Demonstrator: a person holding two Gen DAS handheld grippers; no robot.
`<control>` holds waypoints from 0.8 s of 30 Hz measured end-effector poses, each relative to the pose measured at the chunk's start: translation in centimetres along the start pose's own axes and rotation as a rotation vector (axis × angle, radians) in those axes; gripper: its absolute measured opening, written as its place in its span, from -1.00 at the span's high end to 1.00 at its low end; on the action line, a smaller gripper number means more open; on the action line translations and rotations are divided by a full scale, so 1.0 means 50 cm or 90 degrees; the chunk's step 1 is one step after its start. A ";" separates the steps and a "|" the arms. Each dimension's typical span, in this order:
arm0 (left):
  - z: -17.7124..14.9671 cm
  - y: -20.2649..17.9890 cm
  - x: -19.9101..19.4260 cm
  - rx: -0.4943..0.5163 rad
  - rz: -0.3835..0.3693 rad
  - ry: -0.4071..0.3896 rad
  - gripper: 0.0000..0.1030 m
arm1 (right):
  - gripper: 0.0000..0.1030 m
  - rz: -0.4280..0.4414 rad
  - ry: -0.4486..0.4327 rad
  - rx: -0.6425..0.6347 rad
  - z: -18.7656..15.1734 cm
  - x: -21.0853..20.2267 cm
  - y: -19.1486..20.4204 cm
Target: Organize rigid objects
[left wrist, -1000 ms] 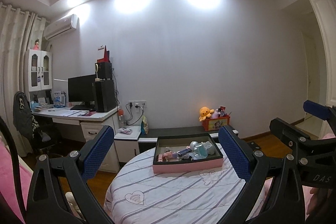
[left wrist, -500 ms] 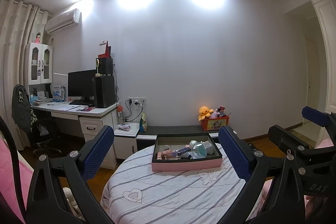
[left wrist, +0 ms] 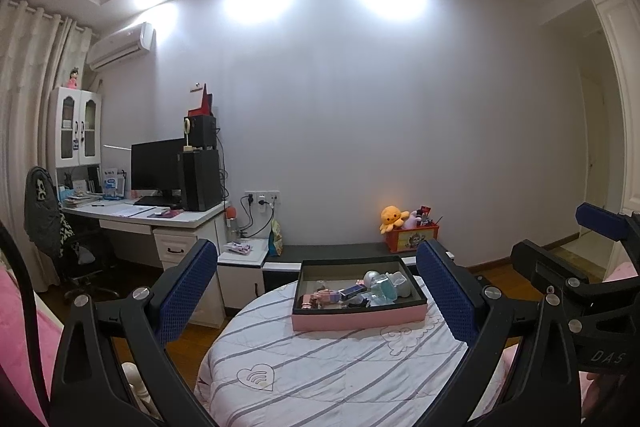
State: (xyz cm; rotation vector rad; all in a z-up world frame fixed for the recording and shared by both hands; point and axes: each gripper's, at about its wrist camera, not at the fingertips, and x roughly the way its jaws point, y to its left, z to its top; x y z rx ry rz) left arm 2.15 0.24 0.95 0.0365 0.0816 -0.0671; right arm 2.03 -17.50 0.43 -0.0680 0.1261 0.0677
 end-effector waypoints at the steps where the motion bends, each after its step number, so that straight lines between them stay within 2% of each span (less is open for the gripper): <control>1: 0.000 0.000 0.000 0.000 0.000 0.000 -0.96 | -1.00 -0.001 0.000 -0.001 0.001 0.002 -0.001; 24: 0.001 0.002 0.000 0.002 0.003 -0.002 -0.96 | -1.00 -0.002 0.000 -0.004 0.005 0.000 0.007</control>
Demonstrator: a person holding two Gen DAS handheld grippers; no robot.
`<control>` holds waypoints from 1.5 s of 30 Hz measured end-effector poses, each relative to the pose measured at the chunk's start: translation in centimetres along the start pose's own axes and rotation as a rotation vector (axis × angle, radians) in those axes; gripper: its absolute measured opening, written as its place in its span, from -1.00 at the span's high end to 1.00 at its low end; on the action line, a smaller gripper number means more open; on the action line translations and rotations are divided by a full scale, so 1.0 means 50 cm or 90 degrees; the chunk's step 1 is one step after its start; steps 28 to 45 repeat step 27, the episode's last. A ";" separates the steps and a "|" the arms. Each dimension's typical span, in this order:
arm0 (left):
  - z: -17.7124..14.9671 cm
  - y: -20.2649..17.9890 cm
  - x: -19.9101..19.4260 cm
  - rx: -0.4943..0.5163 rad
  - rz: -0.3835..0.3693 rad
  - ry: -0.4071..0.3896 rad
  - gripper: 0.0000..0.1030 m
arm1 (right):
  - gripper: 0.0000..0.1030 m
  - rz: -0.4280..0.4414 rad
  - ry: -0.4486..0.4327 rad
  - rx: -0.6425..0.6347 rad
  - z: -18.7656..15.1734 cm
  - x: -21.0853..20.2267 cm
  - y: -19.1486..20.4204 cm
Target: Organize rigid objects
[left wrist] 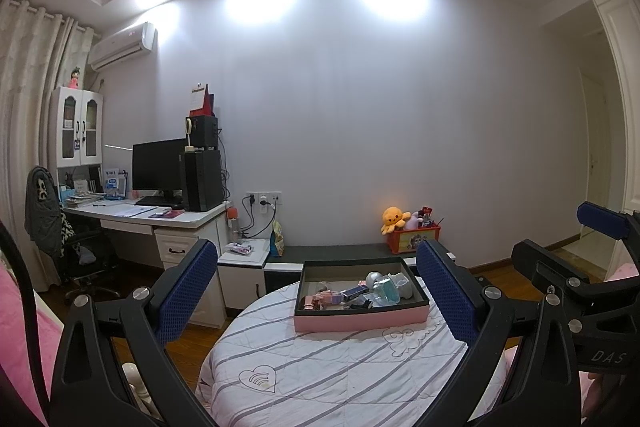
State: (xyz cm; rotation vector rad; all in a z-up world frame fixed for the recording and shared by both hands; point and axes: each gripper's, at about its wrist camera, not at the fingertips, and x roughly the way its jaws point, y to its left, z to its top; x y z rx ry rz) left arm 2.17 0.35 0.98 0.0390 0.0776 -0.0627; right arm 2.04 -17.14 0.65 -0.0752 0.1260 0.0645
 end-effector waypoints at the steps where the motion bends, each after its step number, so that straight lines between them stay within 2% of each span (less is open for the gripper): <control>1: 0.000 0.000 0.000 0.000 0.000 0.000 -0.96 | -1.00 0.000 0.001 0.000 0.000 -0.001 0.001; 45: -0.002 0.000 0.006 -0.008 -0.004 0.008 -0.96 | -1.00 0.002 0.002 0.002 0.002 0.001 -0.001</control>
